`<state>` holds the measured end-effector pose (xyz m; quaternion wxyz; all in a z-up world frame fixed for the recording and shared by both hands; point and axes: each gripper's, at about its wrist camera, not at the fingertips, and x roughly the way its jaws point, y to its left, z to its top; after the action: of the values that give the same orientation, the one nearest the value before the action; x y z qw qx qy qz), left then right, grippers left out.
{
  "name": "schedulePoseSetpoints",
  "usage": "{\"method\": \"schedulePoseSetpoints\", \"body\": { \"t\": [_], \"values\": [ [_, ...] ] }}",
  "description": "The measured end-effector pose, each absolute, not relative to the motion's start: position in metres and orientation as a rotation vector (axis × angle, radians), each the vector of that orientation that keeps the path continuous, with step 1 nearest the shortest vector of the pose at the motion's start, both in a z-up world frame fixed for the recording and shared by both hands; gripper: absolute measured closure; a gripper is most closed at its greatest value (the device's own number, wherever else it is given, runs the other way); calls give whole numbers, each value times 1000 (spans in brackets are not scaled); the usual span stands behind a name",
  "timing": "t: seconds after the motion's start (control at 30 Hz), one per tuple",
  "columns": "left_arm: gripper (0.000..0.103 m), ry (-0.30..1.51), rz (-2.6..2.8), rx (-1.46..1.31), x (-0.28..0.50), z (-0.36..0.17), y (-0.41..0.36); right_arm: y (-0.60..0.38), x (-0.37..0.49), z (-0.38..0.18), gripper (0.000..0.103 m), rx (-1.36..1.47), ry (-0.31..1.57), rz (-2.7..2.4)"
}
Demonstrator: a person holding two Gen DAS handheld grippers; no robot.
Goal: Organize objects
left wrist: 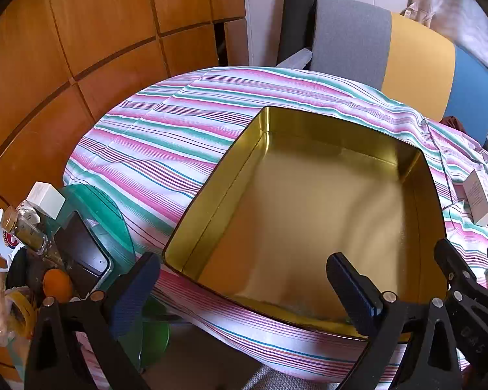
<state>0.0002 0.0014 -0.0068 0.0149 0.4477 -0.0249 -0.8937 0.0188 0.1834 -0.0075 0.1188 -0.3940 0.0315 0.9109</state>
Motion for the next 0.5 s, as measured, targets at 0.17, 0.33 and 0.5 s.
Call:
{"method": "schedulePoseSetpoints", "body": {
  "t": [0.17, 0.33, 0.5],
  "values": [
    [0, -78, -2776, 1398, 0, -8, 1, 183, 19, -7, 0, -1153, 91, 2665],
    [0, -83, -2780, 1392, 2, -8, 2, 184, 19, -7, 0, -1147, 93, 2665],
    [0, -84, -2781, 1401, 2, -8, 4, 186, 22, -5, 0, -1142, 101, 2664]
  ]
}}
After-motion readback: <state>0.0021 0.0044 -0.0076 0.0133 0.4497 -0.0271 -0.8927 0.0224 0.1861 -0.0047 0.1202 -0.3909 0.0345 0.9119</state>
